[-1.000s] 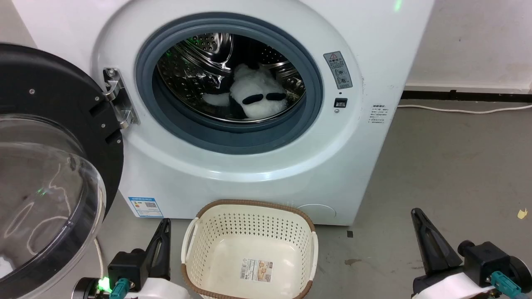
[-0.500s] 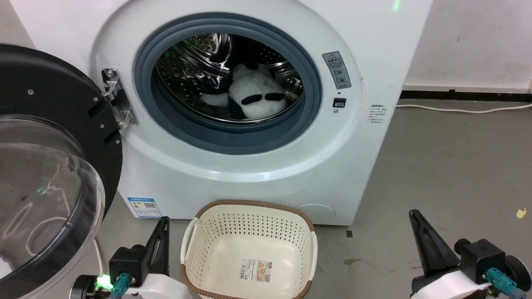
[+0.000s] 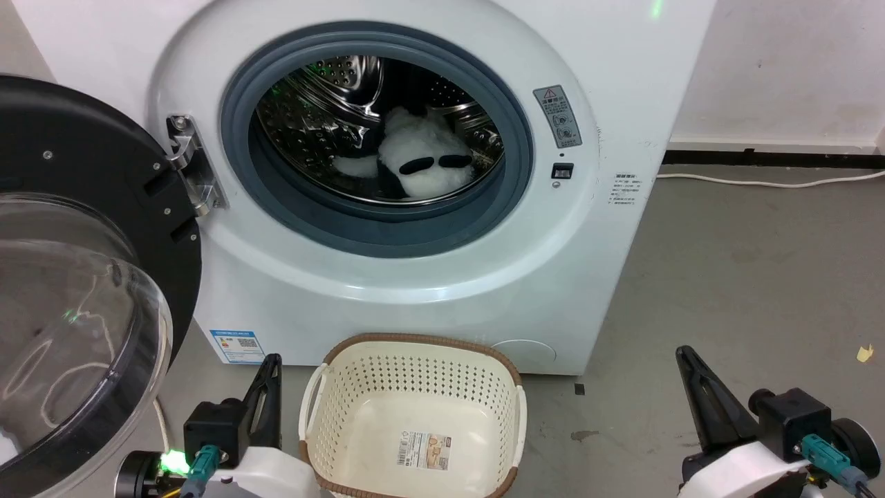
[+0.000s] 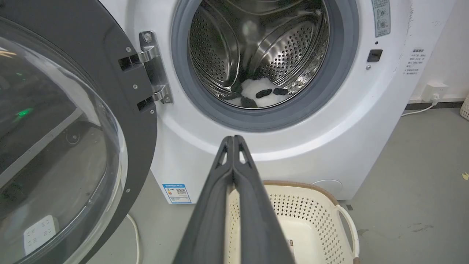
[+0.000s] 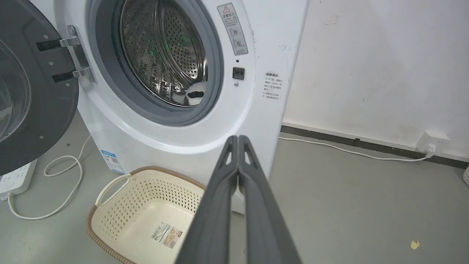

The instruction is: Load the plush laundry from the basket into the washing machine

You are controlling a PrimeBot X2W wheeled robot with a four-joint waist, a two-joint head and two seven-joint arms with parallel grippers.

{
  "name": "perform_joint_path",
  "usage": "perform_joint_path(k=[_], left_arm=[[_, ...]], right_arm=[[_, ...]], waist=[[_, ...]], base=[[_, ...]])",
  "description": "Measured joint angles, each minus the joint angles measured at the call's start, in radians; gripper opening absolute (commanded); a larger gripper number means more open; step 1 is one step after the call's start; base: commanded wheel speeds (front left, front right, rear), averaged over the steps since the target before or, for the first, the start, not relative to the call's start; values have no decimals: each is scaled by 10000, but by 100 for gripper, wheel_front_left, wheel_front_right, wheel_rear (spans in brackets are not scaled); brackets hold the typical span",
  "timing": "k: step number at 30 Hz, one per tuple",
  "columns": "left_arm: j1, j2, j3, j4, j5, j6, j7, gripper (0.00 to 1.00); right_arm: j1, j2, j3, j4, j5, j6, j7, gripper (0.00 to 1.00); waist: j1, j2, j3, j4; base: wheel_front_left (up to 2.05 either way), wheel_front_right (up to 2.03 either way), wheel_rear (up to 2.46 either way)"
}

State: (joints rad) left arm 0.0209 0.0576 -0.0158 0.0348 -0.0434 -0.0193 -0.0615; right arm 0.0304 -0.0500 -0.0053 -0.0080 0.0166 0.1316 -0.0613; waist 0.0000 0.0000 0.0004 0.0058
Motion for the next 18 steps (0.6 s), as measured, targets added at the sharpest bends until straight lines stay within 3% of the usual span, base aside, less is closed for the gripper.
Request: perform_joint_path(k=[18], left_arm=[[-12,-42,67,-174,236,88,351,0]], right_arm=[[-58,0,31,25,-77,0,351,0]], waist=[[0,0,-2,-37]], base=[[0,0,0]])
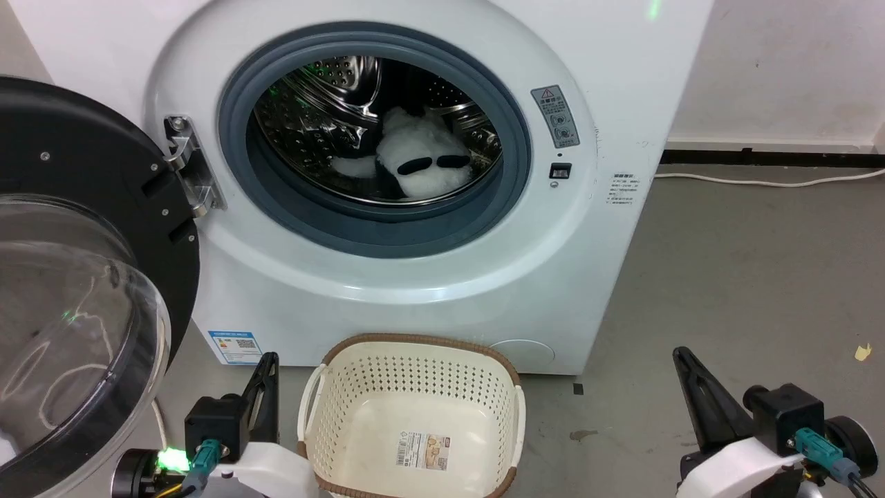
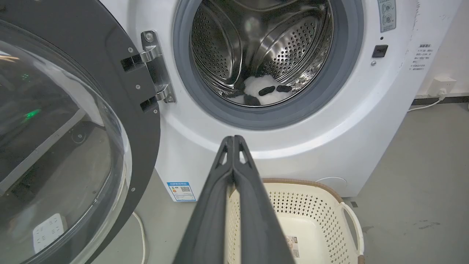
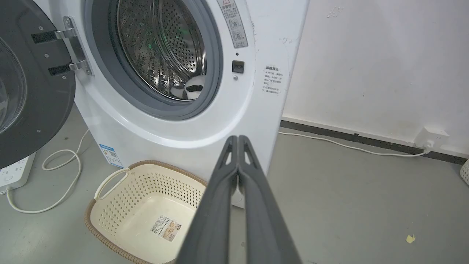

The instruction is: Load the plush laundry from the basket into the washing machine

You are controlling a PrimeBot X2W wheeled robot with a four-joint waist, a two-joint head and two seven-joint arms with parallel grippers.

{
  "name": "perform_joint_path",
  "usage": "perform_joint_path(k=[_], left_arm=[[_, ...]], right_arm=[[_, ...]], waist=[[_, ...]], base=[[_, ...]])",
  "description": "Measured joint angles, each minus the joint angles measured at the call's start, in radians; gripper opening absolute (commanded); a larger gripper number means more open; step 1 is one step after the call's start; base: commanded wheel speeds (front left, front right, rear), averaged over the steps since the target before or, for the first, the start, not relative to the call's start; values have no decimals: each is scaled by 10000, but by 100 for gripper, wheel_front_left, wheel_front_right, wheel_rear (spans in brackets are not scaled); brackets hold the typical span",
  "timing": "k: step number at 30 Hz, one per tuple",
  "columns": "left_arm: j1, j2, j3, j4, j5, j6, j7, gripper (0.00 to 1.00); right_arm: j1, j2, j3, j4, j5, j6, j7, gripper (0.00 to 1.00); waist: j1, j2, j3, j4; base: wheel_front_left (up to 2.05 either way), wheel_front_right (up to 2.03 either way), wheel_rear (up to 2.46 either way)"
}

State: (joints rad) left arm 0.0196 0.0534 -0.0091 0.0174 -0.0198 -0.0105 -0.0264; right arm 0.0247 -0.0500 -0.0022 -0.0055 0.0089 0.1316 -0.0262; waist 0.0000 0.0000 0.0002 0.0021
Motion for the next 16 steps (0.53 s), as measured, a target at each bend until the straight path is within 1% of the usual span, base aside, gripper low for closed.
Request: perform_joint_path(k=[16], left_arm=[[-40,-21,81,-123,180,79,261,0]], right_arm=[[-128,0,21,31,-13,0,257,0]], waist=[[0,0,-2,-22]], base=[[0,0,0]])
